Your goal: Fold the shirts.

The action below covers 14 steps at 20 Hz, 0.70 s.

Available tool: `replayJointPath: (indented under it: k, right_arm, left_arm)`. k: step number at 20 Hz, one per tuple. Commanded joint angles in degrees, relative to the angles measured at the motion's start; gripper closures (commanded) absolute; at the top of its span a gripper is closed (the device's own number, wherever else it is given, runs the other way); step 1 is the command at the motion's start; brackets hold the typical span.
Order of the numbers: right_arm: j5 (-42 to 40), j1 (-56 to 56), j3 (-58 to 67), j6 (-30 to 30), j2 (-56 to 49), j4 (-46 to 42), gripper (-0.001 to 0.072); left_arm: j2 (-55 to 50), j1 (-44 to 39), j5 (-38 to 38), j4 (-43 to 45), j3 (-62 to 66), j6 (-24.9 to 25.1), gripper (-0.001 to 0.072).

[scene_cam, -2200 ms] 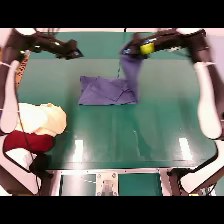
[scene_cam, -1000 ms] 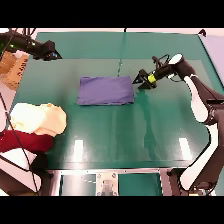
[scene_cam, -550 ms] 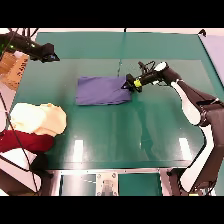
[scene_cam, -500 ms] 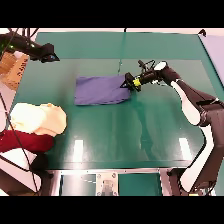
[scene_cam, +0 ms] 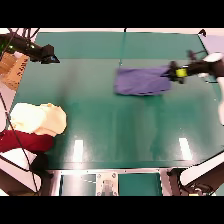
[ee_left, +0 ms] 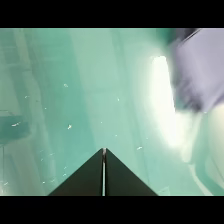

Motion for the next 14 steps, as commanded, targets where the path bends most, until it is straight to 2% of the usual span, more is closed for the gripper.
replayJointPath:
  k: [1,5,9,12,14]
  right_arm:
    - [1.99,-16.02,-4.57,0.52,7.96,-6.27,0.0702]
    - [-1.97,-35.76,-17.29,0.09,19.43,-11.82,0.0702]
    - [-8.66,-54.01,-33.79,-2.14,28.96,-12.59,0.0702]
    - [-12.81,-62.36,-45.75,-4.48,32.17,-12.61,0.0702]
    - [-14.99,-63.76,-51.39,-5.75,32.22,-12.61,0.0701]
  left_arm:
    - [0.04,0.00,-0.24,0.04,0.02,0.07,0.0687]
    - [0.04,0.00,0.02,0.04,0.02,0.07,0.0687]
    - [0.04,0.00,0.33,0.02,-0.31,0.07,0.0687]
    - [0.04,0.00,0.26,-0.02,-0.35,0.04,0.0687]
    - [0.04,0.00,0.17,-0.04,-0.35,0.02,0.0687]
